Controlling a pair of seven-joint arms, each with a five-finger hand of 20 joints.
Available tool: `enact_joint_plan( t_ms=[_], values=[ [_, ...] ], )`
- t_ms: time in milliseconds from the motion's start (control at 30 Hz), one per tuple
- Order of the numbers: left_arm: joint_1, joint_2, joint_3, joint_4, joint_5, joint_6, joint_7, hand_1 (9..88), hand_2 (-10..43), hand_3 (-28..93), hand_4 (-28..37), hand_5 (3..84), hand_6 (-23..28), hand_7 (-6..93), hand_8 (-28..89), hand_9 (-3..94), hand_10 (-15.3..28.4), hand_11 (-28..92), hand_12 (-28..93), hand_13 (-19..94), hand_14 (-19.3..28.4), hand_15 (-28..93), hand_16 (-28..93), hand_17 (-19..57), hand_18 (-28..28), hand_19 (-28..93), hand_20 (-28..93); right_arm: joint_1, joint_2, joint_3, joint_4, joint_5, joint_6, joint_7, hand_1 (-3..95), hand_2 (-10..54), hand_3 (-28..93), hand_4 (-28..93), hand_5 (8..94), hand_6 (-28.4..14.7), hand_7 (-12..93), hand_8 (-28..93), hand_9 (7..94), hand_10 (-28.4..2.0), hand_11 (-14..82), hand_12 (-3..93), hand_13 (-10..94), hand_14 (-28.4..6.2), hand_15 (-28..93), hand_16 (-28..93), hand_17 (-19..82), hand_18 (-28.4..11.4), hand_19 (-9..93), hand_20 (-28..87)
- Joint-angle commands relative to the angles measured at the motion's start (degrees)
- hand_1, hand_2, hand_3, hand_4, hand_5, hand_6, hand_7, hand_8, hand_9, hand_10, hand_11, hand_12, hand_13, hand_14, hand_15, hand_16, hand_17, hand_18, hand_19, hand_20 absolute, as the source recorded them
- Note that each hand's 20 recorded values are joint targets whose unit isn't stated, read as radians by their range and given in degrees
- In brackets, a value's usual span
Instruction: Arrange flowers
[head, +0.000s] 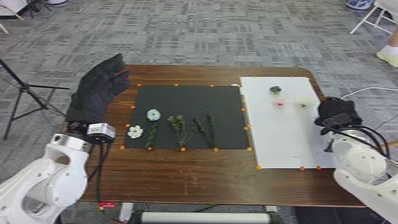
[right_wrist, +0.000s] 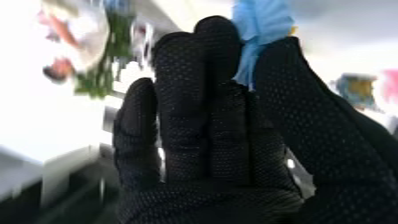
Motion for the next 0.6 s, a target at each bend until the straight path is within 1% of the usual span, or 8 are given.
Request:
enact_joint_plan(
  t_ms=[33, 167, 233, 300, 333, 467, 533, 600],
  values=[
    [-5.52, 4.62, 1.62, 0.49, 0.03, -1.75, -0.84, 29.2, -6.1, 67, -22.2, 28.3, 3.3, 18.6, -9, 19.7, 11.6, 21, 19, 16, 15.1, 24, 3, -7.7, 17.7, 38, 10, 12.43, -1.43, -9.44, -3.19, -2.09, 5.47, -3.50, 44.8, -8.3, 85, -23, 72.5, 3.9, 43, 0, 84.6, -5.7, 13.7, 41.1, 68, -3.8, 53, 37, 26, -19.1, 76, 49],
    [-9.33, 6.29, 4.06, 1.01, 0.20, -2.74, -1.61, 29.2, -6.0, 67, -22.1, 28.3, 3.3, 18.4, -9, 19.6, 11.6, 21, 19, 16, 15.2, 24, 3, -7.6, 17.7, 38, 10, 23.16, -6.64, -18.74, -4.16, -1.54, 7.17, -6.24, 43.8, -9.1, 85, -20, 73.6, 3.7, 42, 0, 85.3, -6.0, 13.5, 41.6, 69, -3.8, 53, 38, 27, -19.2, 76, 49],
    [-12.36, 6.98, 6.36, 1.61, 0.36, -3.56, -1.94, 29.1, -6.1, 67, -21.8, 28.3, 3.4, 18.3, -8, 19.6, 11.7, 21, 19, 16, 15.3, 25, 3, -7.6, 17.7, 38, 10, 27.15, -9.93, -22.39, -3.92, -1.61, 7.69, -7.78, 43.6, -9.3, 85, -19, 73.9, 3.6, 42, 0, 85.5, -6.1, 13.4, 41.8, 69, -3.9, 53, 38, 27, -19.3, 76, 49],
    [-15.71, 7.75, 9.17, 2.12, -0.94, -4.51, -1.27, 29.1, -6.1, 67, -21.6, 28.5, 3.4, 18.1, -8, 19.5, 11.8, 21, 19, 16, 15.4, 24, 3, -7.6, 17.8, 38, 10, 30.94, -13.14, -26.26, -3.46, -1.25, 8.56, -8.79, 43.4, -9.4, 85, -18, 74.0, 3.4, 42, 0, 85.6, -6.1, 13.3, 42.1, 69, -3.8, 53, 38, 27, -19.3, 76, 49],
    [-17.06, 7.85, 10.09, 2.32, -1.11, -4.93, -1.24, 29.1, -6.0, 66, -21.5, 28.3, 3.5, 18.1, -8, 19.3, 11.9, 21, 19, 16, 15.4, 24, 3, -7.7, 17.7, 38, 9, 32.29, -14.83, -27.64, -3.00, -1.28, 8.59, -9.41, 43.4, -9.4, 85, -18, 74.0, 3.3, 42, 1, 85.6, -6.1, 13.3, 42.1, 69, -3.8, 53, 39, 27, -19.3, 76, 49],
    [-20.16, 7.83, 11.64, 2.60, -0.57, -5.27, -0.74, 28.8, -6.1, 67, -20.6, 27.6, 3.3, 17.5, -7, 18.5, 11.6, 20, 19, 15, 15.3, 24, 2, -7.9, 17.7, 38, 9, 36.73, -21.30, -32.58, -1.16, -0.63, 8.05, -9.93, 43.3, -9.5, 85, -18, 73.6, 3.4, 42, 1, 85.6, -5.9, 12.9, 42.7, 69, -3.8, 53, 39, 27, -19.3, 76, 50],
    [-22.00, 7.46, 12.78, 3.07, -0.32, -5.38, -0.55, 28.7, -6.0, 66, -20.1, 27.0, 3.2, 17.1, -7, 17.8, 11.2, 20, 19, 14, 15.0, 24, 2, -8.2, 17.5, 38, 9, 37.56, -23.79, -33.95, -0.55, -0.41, 7.91, -9.90, 43.4, -9.5, 85, -18, 73.6, 3.5, 42, 1, 85.6, -5.9, 12.6, 43.0, 69, -3.8, 53, 39, 27, -19.3, 76, 50],
    [-22.33, 7.30, 12.77, 2.98, -0.33, -5.02, -0.14, 28.5, -6.2, 66, -19.3, 26.6, 2.9, 16.5, -6, 17.4, 10.8, 19, 19, 14, 14.3, 23, 2, -8.2, 17.2, 38, 9, 37.95, -26.32, -34.77, 0.80, 0.10, 7.62, -10.99, 43.5, -9.5, 85, -18, 73.8, 3.6, 41, 1, 85.8, -5.7, 12.0, 43.3, 69, -3.7, 52, 40, 27, -19.3, 76, 50]
  ],
)
